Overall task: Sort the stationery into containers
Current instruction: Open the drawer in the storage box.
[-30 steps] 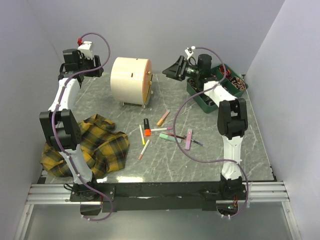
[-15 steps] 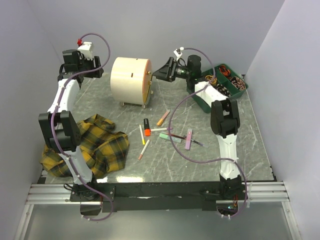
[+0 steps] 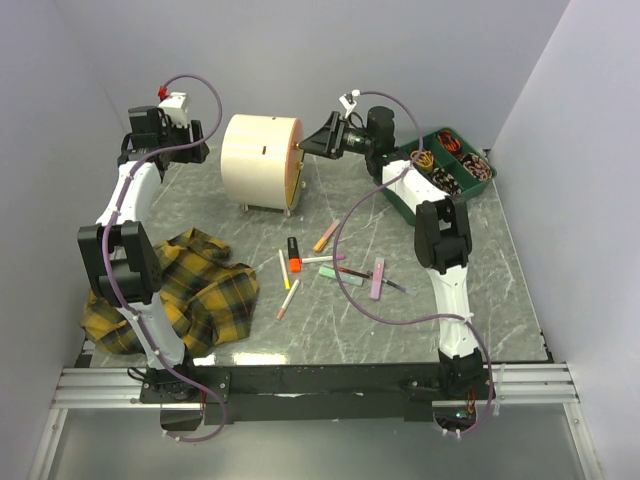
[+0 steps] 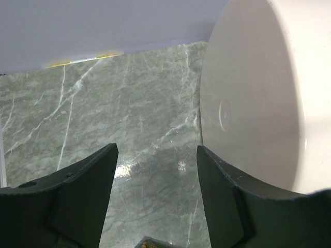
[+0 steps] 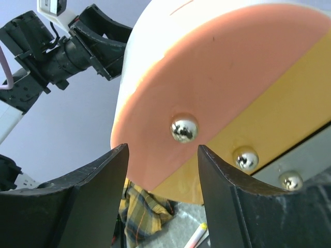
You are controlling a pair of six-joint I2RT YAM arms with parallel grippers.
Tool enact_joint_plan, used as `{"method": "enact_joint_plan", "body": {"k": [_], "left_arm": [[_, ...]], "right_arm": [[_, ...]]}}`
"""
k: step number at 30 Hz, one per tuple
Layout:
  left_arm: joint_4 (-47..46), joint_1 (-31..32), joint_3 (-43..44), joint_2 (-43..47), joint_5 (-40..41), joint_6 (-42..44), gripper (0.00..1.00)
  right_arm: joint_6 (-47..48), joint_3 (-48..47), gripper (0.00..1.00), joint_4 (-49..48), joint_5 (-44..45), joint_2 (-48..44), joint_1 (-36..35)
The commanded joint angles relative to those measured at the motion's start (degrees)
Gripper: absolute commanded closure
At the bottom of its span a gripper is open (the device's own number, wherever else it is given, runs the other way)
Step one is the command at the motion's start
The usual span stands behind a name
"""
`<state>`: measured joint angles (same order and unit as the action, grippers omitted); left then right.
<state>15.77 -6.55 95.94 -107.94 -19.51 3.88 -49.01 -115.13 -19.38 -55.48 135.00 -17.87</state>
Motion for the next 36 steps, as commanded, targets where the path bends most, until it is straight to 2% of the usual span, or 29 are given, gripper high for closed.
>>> {"method": "enact_joint_plan", "body": {"k": [1, 7, 23, 28, 30, 36], "left_arm": [[-1.0, 0.1, -0.1, 3.6, 0.4, 0.7, 0.31], [-0.9, 0.1, -0.4, 3.5, 0.7, 1.1, 0.31], [-1.1, 0.2, -0.5, 2.3, 0.2, 0.8, 0.31], [-1.2, 0.6, -0.5, 2.2, 0.3, 0.7, 0.3], [-1.2, 0.7, -0.5, 2.2, 0.3, 0.6, 0.3], [-1.3, 0.7, -0.8, 2.3, 0.3, 0.7, 0.3]], "right_arm": [[1.0, -3.9, 0.38, -1.5, 0.5, 1.4, -1.0], [1.6, -5.6, 0.39, -1.1, 1.1, 2.5, -1.6], [2.6, -7.4, 0.52, -1.4, 2.0, 3.8, -1.6], [2.8, -7.2, 0.6, -1.6, 2.0, 3.5, -1.6], [2.8, -6.9, 0.68, -1.9, 2.0, 3.3, -1.5], [3.0, -4.6, 0.72, -2.1, 1.9, 1.3, -0.6]]}}
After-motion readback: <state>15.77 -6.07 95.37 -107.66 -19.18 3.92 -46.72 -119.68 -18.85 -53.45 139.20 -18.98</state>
